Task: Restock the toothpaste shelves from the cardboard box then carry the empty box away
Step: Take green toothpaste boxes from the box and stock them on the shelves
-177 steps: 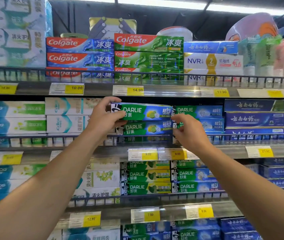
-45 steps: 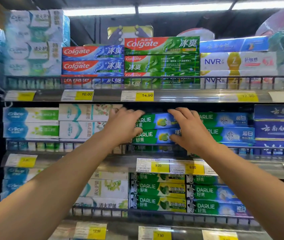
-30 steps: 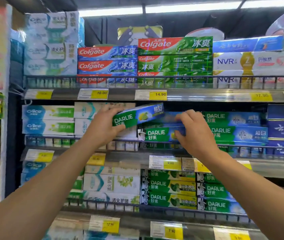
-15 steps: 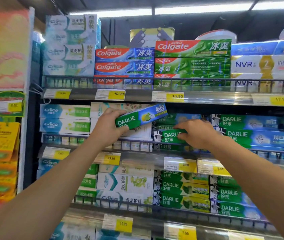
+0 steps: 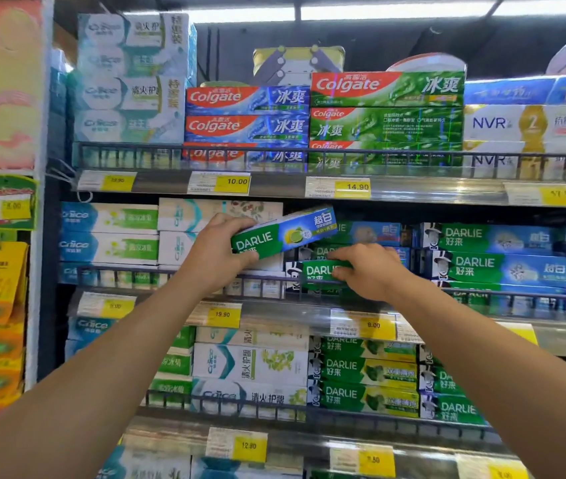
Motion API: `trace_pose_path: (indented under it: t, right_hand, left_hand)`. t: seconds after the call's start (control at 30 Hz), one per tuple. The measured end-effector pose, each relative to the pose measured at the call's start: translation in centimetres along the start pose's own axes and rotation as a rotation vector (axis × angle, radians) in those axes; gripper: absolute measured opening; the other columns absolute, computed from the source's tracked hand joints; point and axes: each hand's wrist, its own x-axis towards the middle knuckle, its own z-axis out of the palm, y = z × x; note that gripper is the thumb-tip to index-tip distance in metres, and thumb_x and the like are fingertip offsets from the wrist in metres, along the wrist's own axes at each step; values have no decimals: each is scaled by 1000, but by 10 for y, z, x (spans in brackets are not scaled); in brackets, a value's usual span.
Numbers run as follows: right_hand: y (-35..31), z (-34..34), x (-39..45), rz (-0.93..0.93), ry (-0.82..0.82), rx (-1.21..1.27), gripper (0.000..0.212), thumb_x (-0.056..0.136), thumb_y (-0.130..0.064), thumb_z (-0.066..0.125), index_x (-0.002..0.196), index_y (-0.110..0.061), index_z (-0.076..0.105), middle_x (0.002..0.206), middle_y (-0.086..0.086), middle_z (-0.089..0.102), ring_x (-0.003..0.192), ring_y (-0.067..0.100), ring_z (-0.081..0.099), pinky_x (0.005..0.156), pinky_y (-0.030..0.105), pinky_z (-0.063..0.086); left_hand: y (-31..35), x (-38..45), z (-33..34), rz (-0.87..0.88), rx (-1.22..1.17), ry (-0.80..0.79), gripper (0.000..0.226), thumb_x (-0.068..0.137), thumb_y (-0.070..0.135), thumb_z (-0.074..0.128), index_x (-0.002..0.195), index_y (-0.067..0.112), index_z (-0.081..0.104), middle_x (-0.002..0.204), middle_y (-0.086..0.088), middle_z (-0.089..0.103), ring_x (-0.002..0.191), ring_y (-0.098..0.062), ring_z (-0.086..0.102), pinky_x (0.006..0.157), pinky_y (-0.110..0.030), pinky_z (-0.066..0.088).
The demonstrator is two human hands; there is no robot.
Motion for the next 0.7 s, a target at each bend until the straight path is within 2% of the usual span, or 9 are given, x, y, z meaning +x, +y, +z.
trace_pose_path:
  t: [0.13, 0.23, 0.37, 0.43, 0.5, 0.57, 0.63, 0.7]
  right_hand:
    - [11, -5, 3, 18, -118, 66, 44, 100, -35, 47, 143, -29, 45, 146, 5, 48, 133, 33, 42, 108, 49, 36]
    - [12, -12, 3, 3, -170, 97, 45, 99, -26, 52, 143, -23, 46, 150, 5, 44, 135, 30, 41, 110, 39, 36]
    - [10, -14, 3, 9, -199, 170, 44, 98, -11, 49, 140, -20, 50, 144, 7, 49, 122, 27, 52, 99, 31, 43]
    - [10, -14, -1, 6, -194, 211, 45, 96, -4, 45, 138, -20, 53, 145, 5, 48, 121, 25, 52, 98, 28, 43]
    - [13, -17, -11, -5, -128, 221, 41, 95, -5, 48, 131, -22, 59, 141, 3, 52, 114, 21, 54, 92, 22, 39]
    - [17, -19, -22, -37, -42, 189, 33, 96, -12, 51, 123, -25, 65, 134, 1, 59, 115, 20, 56, 90, 22, 39]
    - [19, -16, -33, -75, -30, 161, 32, 97, -20, 52, 126, -25, 63, 134, 0, 59, 121, 20, 54, 99, 29, 42]
    - [20, -9, -42, -71, -23, 121, 40, 95, -28, 54, 135, -26, 55, 140, 2, 53, 127, 24, 49, 104, 38, 42]
  left_hand:
    - [2, -3, 2, 8, -1, -30, 57, 81, 14, 75, 135, 15, 55, 116, -3, 48, 104, -14, 47, 90, -18, 32]
    - [4, -4, 1, 8, 3, -51, 56, 82, 13, 75, 135, 15, 55, 115, -3, 49, 103, -13, 47, 90, -18, 32]
    - [7, -2, -2, -1, -8, -55, 56, 83, 13, 74, 135, 16, 55, 112, 1, 47, 104, -12, 46, 93, -22, 34]
    - [9, -1, -4, 1, -16, -49, 55, 82, 13, 74, 134, 16, 55, 111, 2, 46, 104, -12, 46, 93, -22, 34]
    - [11, -1, -4, 7, -17, -49, 54, 82, 13, 74, 133, 16, 56, 111, 2, 46, 104, -12, 47, 91, -21, 33]
    - [13, 0, -3, 10, -25, -55, 53, 82, 12, 74, 132, 16, 57, 111, 3, 46, 103, -12, 46, 90, -21, 32]
    - [17, 0, 0, 11, -33, -70, 52, 82, 13, 74, 131, 16, 57, 111, 2, 47, 103, -12, 47, 89, -22, 33]
    - [21, 2, 4, 13, -29, -98, 51, 82, 14, 74, 131, 17, 58, 113, 1, 49, 102, -13, 47, 88, -22, 33]
